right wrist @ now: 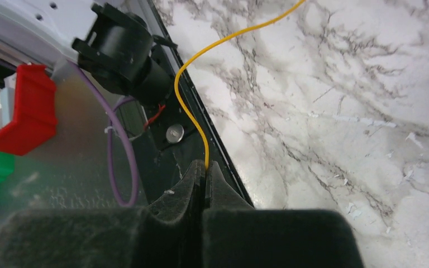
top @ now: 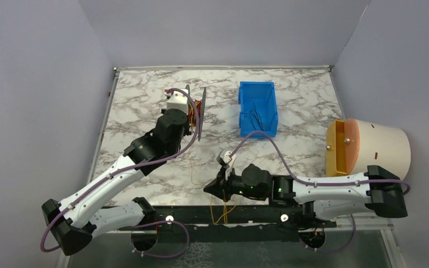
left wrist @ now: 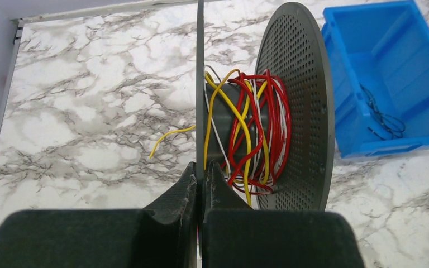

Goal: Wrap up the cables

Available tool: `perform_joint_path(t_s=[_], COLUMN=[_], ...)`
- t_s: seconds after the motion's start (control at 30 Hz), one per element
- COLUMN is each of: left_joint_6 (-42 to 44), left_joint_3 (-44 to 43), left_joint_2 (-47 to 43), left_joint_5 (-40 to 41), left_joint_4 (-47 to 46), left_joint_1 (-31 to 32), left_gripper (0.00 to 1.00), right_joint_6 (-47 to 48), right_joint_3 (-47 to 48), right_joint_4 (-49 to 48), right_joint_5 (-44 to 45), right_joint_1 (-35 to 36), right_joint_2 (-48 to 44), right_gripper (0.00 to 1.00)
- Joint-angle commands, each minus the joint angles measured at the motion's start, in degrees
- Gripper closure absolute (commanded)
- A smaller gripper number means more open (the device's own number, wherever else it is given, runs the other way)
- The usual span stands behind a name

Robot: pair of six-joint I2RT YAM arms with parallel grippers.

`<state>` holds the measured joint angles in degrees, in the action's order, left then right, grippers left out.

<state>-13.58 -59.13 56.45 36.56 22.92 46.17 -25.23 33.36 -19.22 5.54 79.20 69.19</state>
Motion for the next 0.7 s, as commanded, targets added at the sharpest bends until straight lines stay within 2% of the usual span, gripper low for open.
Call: perform_joint_path(t_s=[0.0, 0.3, 0.47, 0.67], left_joint_6=[1.6, 3.3, 4.5, 8.2], left_joint_3=[0.5, 2.6, 4.8, 7.6], left_joint_2=[1.7, 4.1, 2.7, 0.4], left_joint_5=[2.8, -0.1, -5.9, -13.7], left_joint_4=[-3.4, 1.8, 3.3, 5.8], left_joint_1=[-0.2, -0.2, -0.1, 0.1], left_gripper=[1.0, 1.0, 1.0, 1.0], right_joint_6=[3.9, 12.6, 17.9, 26.9], right_joint_3=[5.4, 17.5, 23.2, 27.0], right_joint_4=[9.1, 20.7, 25.7, 26.0], right_joint_5=[4.5, 13.6, 21.2, 29.4], right_joint_1=[0.5, 0.5, 0.4, 0.4], right_joint_2=[-5.4, -11.3, -11.5, -11.1], right_gripper=[0.99, 0.99, 0.99, 0.99])
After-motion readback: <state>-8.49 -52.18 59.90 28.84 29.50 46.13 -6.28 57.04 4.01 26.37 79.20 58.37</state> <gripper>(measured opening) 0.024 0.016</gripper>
